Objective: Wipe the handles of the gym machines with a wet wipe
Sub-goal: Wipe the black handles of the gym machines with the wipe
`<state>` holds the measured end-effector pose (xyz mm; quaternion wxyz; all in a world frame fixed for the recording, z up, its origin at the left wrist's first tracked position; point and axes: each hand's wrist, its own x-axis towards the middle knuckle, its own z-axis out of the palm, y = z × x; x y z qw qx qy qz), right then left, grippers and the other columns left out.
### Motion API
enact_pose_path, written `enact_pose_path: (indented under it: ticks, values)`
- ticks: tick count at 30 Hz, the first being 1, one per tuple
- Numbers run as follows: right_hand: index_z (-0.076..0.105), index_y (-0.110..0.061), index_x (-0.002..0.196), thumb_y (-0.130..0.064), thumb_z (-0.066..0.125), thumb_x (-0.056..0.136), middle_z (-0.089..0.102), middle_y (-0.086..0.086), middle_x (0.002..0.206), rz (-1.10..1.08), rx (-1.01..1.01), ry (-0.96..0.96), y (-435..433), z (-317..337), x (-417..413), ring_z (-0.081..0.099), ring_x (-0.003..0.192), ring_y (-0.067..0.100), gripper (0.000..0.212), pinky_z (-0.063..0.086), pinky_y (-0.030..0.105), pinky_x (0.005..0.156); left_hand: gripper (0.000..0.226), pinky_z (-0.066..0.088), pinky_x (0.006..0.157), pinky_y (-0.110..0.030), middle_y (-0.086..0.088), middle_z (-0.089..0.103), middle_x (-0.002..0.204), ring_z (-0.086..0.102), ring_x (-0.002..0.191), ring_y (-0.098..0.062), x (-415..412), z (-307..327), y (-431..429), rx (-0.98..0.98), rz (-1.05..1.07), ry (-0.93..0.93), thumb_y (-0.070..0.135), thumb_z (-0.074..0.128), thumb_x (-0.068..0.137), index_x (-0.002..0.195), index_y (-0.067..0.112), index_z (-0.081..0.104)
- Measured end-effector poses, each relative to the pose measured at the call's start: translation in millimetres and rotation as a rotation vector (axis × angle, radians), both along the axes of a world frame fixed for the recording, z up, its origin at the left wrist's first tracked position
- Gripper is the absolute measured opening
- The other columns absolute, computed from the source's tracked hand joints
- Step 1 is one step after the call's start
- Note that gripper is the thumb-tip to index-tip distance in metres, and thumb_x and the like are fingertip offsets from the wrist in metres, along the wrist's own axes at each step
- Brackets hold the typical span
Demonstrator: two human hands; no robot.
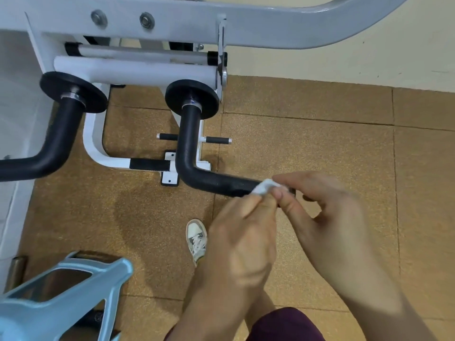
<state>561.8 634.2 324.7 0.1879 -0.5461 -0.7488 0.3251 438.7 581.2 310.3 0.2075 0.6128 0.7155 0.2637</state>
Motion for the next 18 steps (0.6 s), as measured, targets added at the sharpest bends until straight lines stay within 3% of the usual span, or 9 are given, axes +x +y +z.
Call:
enact_pose_path:
  ticks: [4, 7, 11, 13, 16, 18]
  values:
    - [0.076, -0.026, 0.091, -0.026, 0.067, 0.084, 0.069, -0.013, 0.091, 0.001, 0.122, -0.099, 2, 0, -9, 0.059, 0.086, 0.015, 0.011, 0.04, 0.019, 0.078, 0.026, 0.049, 0.054, -0.026, 0.005, 0.064, 0.077, 0.058, 0.066, -0.015, -9, -3, 3, -0.014, 0.039, 0.069, 0.022, 0.055, 0.087, 0.107, 0.019, 0.071]
    - [0.075, -0.022, 0.08, -0.032, 0.063, 0.086, 0.068, -0.008, 0.084, 0.1, 0.255, -0.276, 1, 7, -22, 0.055, 0.077, 0.018, 0.016, 0.036, 0.02, 0.068, 0.031, 0.048, 0.062, -0.024, 0.006, 0.063, 0.081, 0.059, 0.073, -0.014, -20, -8, 4, -0.028, 0.114, 0.041, 0.024, 0.047, 0.087, 0.107, 0.022, 0.071]
    - [0.07, -0.017, 0.068, -0.042, 0.074, 0.071, 0.067, 0.0, 0.074, 0.227, 0.325, -0.484, 5, 12, -34, 0.056, 0.068, 0.023, 0.025, 0.04, 0.025, 0.057, 0.036, 0.051, 0.078, -0.023, 0.013, 0.066, 0.095, 0.062, 0.089, -0.003, -23, -10, -6, -0.045, 0.198, -0.399, 0.009, 0.055, 0.079, 0.11, 0.024, 0.066]
    - [0.067, -0.016, 0.064, -0.033, 0.085, 0.06, 0.065, 0.002, 0.067, 0.274, 0.352, -0.559, 7, 8, -43, 0.056, 0.06, 0.024, 0.026, 0.04, 0.026, 0.051, 0.037, 0.051, 0.08, -0.018, 0.016, 0.067, 0.093, 0.064, 0.091, -0.003, -27, -10, -15, -0.046, 0.269, -0.516, 0.006, 0.056, 0.078, 0.109, 0.025, 0.064]
    - [0.067, -0.022, 0.071, -0.023, 0.081, 0.067, 0.064, -0.003, 0.068, 0.333, 0.333, -0.552, 6, 0, -56, 0.057, 0.066, 0.022, 0.015, 0.046, 0.029, 0.051, 0.031, 0.053, 0.075, -0.022, 0.016, 0.066, 0.088, 0.065, 0.085, -0.003, -32, -13, -21, -0.035, 0.399, -0.479, 0.01, 0.055, 0.079, 0.099, 0.033, 0.062]
    - [0.067, -0.021, 0.077, -0.017, 0.077, 0.073, 0.065, -0.004, 0.073, 0.402, 0.375, -0.491, 5, -3, -51, 0.055, 0.07, 0.02, 0.011, 0.044, 0.03, 0.061, 0.027, 0.051, 0.072, -0.017, 0.016, 0.063, 0.09, 0.061, 0.083, -0.002, -36, -14, -21, -0.039, 0.383, -0.387, 0.013, 0.057, 0.082, 0.097, 0.035, 0.06]
